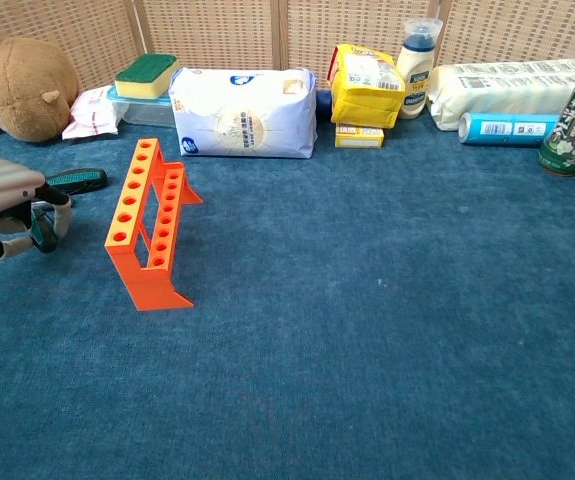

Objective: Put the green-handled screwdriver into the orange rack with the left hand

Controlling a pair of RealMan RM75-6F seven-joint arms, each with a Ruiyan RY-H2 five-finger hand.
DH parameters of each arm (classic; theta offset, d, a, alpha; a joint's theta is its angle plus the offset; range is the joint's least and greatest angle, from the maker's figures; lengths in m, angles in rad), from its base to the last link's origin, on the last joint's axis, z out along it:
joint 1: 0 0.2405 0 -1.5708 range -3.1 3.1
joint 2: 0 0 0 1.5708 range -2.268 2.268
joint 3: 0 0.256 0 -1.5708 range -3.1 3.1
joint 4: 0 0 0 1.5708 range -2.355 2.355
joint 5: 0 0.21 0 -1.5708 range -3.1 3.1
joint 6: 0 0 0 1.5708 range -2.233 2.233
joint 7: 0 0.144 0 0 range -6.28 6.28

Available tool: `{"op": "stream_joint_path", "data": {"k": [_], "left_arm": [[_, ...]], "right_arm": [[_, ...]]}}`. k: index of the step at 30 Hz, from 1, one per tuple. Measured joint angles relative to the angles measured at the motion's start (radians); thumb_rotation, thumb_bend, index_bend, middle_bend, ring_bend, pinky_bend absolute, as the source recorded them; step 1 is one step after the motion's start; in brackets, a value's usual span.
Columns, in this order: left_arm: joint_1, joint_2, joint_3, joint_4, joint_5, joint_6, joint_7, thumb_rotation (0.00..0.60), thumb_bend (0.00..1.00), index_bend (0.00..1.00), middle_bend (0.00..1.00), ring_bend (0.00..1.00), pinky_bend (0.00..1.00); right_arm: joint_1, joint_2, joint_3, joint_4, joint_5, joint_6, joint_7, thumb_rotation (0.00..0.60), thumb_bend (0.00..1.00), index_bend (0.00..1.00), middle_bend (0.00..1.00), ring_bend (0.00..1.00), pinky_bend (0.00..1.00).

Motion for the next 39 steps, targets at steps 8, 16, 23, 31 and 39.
{"op": "stream_joint_path", "data": {"k": [8,16,23,31,39], "left_arm": [[0.017,0.092,-0.012,-0.123,0.022,0.063,-0.012,0.6,0.48,0.61,1.0,1.0,0.98],[0.058,0.247,-0.017,-0.294,0.06,0.152,-0.034,0.6,0.48,0.61,1.0,1.0,0.98],[0.098,0.345,-0.018,-0.374,0.103,0.221,-0.096,0.6,0.48,0.6,1.0,1.0,0.97],[0.147,0.443,-0.017,-0.459,0.176,0.29,-0.195,0.6,0.48,0.6,1.0,1.0,0.98],[0.163,0.464,-0.009,-0.502,0.192,0.299,-0.189,0.6,0.48,0.6,1.0,1.0,0.98]], "right_arm": [[0.002,-0.002,-0.001,-0.001,-0.001,-0.004,-0.004,0.6,0.01,0.06,0.0,0.0,0.0],[0.001,-0.003,-0.002,-0.003,-0.001,-0.003,-0.007,0.6,0.01,0.06,0.0,0.0,0.0],[0.003,-0.007,-0.004,-0.005,-0.003,-0.006,-0.018,0.6,0.01,0.06,0.0,0.0,0.0],[0.004,-0.009,-0.005,-0.006,-0.002,-0.009,-0.024,0.6,0.01,0.06,0.0,0.0,0.0],[0.004,-0.009,-0.005,-0.007,-0.003,-0.007,-0.024,0.6,0.01,0.06,0.0,0.0,0.0]]}}
